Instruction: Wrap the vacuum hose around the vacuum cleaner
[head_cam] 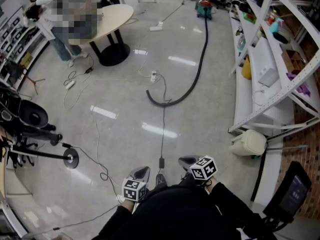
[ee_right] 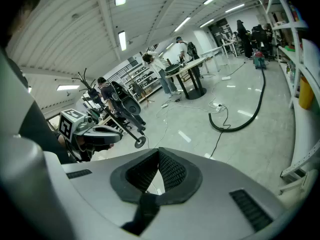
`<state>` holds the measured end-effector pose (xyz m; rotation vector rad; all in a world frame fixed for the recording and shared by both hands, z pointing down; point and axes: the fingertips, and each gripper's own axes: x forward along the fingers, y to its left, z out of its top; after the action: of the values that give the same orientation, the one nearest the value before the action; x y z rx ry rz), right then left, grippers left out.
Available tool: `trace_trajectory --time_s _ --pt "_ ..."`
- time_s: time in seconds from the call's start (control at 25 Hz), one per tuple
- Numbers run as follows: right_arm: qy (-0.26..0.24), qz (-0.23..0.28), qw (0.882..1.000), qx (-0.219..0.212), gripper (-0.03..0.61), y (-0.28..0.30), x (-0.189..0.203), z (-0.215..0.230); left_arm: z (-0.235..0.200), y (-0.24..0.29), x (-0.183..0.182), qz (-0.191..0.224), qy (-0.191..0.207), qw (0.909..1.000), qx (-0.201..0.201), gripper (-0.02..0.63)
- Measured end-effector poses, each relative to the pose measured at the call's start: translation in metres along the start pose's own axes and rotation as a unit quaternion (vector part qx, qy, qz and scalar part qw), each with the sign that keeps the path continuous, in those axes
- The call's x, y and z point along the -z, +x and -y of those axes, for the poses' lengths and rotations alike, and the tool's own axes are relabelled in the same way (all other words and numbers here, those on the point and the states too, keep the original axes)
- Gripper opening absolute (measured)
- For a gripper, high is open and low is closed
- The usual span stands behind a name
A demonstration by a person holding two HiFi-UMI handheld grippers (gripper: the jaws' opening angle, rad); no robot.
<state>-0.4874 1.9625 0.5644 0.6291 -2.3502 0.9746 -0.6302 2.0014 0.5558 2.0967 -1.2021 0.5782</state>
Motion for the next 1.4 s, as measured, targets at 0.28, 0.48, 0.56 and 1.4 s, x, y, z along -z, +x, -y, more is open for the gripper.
trace_trajectory --time_s 0.28,0.48,0.56,1.4 --pt "-0.011 -0.011 1.000 0.017 0.014 0.083 -0.009 -0.064 -0.131 -0.029 0.039 -0.039 0.020 0.9990 -0.006 0.023" --pt "-0.003 -0.015 1.000 0.023 0.014 0.087 -0.008 -0.056 -0.136 -0.017 0.029 -0.033 0.019 0.9993 -0.003 0.023" --pt "0.001 -0.014 1.000 0.021 0.014 0.082 -0.009 -0.048 -0.123 -0.006 0.018 -0.034 0.025 0.9991 0.005 0.023" --pt "0.038 0.078 0.996 0.014 0.014 -0.047 -0.080 0.146 0.019 0.146 -0.137 -0.052 0.042 0.9978 -0.001 0.023"
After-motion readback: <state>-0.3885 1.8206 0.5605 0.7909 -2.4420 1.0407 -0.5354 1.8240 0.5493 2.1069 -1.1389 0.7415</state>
